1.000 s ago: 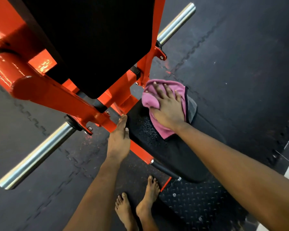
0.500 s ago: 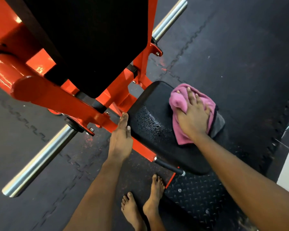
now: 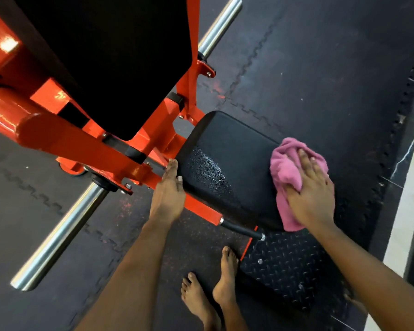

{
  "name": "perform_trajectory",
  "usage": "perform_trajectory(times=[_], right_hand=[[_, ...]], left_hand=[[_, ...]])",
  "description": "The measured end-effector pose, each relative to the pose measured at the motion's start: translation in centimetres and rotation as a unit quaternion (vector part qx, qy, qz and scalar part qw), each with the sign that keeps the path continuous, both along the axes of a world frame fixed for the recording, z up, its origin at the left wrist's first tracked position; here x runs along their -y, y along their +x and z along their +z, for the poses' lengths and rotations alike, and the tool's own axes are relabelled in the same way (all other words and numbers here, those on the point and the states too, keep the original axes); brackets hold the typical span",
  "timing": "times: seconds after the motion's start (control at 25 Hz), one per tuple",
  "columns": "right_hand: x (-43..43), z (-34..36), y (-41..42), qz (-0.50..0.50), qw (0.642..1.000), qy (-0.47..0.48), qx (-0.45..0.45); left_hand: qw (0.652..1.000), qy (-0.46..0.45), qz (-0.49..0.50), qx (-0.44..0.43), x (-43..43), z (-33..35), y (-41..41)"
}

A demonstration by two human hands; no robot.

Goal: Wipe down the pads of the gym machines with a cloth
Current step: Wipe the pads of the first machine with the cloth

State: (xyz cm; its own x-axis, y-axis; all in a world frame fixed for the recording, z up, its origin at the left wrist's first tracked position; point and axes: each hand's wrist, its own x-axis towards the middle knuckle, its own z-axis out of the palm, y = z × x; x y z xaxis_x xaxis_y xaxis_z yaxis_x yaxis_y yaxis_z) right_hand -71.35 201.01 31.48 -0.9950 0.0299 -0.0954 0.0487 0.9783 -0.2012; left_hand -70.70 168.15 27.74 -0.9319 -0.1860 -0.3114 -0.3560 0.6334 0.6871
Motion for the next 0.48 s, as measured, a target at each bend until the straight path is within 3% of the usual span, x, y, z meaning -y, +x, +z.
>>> perform_trajectory(times=[0.12, 0.28, 0.36, 0.4, 0.48], right_hand=[[5.6, -0.7, 0.6, -0.100, 0.995, 0.011, 0.017], [14.3, -0.1, 5.1, 0.016, 0.999, -0.048, 0.009], [16.1, 1.5, 6.0, 0.019, 0.985, -0.172, 0.028], [16.4, 2.4, 6.1, -0.009, 0.956, -0.291, 0.045], [16.7, 4.8, 6.6, -0.085, 0.847, -0.523, 0.048]], left_hand=[[1.000, 0.003, 0.014, -0.008, -0.2, 0.2, 0.1], [0.999, 0.023, 0.000, 0.038, 1.1, 1.5, -0.5], [0.999, 0.014, -0.014, 0.036, 2.3, 3.1, -0.7], [1.000, 0.026, -0.004, 0.013, 2.8, 4.2, -0.7], [0.995, 0.089, -0.018, -0.051, 2.8, 7.2, -0.3]])
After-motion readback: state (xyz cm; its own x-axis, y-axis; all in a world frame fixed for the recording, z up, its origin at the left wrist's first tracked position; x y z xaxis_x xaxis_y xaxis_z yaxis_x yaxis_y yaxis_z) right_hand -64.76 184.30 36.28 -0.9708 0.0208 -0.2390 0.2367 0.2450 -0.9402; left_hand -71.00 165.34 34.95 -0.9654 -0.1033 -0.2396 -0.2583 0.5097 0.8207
